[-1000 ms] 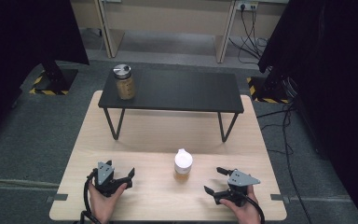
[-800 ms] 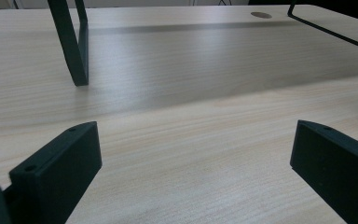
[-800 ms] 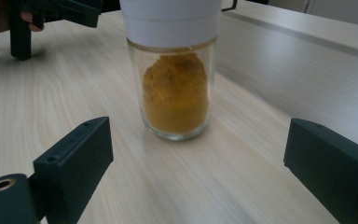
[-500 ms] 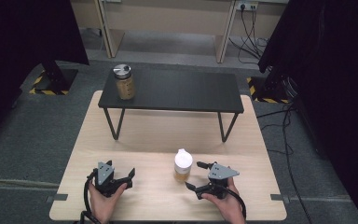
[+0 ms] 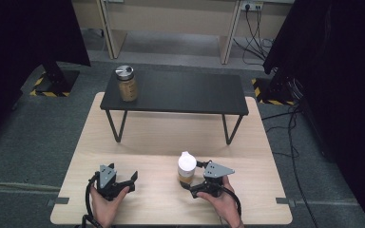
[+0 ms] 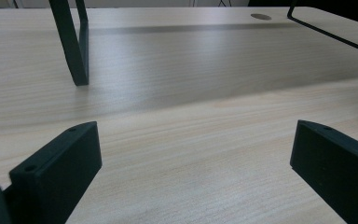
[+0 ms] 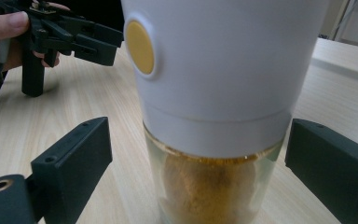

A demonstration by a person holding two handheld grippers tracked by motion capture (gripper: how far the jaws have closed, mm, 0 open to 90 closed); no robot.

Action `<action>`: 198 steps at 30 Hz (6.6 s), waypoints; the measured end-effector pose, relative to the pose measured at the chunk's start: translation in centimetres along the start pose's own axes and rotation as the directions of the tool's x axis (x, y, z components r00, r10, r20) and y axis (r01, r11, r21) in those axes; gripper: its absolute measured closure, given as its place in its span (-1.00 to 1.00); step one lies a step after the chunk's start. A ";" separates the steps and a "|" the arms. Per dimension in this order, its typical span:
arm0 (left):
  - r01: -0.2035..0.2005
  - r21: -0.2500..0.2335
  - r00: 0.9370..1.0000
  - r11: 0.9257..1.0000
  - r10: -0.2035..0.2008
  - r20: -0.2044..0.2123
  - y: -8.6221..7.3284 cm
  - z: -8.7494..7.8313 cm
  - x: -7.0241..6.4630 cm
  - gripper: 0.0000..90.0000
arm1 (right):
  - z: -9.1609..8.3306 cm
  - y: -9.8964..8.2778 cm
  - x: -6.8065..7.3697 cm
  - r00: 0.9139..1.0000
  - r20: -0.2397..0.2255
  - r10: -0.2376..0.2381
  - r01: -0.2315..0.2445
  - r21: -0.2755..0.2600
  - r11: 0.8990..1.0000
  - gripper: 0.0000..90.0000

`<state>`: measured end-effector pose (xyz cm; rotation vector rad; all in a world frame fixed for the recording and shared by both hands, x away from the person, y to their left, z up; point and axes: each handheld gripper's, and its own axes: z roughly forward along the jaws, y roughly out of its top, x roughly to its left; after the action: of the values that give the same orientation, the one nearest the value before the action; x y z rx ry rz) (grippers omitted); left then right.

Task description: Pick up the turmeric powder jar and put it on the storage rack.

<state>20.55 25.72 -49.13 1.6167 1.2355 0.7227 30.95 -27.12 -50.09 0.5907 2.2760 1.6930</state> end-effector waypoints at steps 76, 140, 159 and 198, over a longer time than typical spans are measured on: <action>0.016 -0.019 1.000 1.000 -0.016 -0.008 -0.3 -0.2 0.0 -0.98 | -6.3 6.3 -0.1 0.989 0.127 -0.075 0.086 -0.085 0.993 -0.32; 0.026 -0.021 1.000 0.999 -0.026 -0.006 -0.4 -0.2 0.1 -0.98 | -1.4 23.0 -7.6 0.818 0.559 0.137 -0.132 -0.049 0.990 -0.32; 0.035 -0.027 0.999 0.999 -0.035 -0.007 -0.5 -0.3 0.1 -0.98 | -1.4 22.1 -7.4 0.815 0.560 0.147 -0.124 -0.080 0.989 -0.32; 0.029 -0.027 1.000 0.999 -0.029 -0.009 -0.5 -0.3 0.0 -0.98 | -1.5 21.8 -7.6 0.816 0.553 0.168 -0.136 -0.100 0.986 -0.32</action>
<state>20.11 25.85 -49.49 1.5716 1.2485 0.7267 40.87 -26.57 -29.15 1.1164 1.7879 1.3899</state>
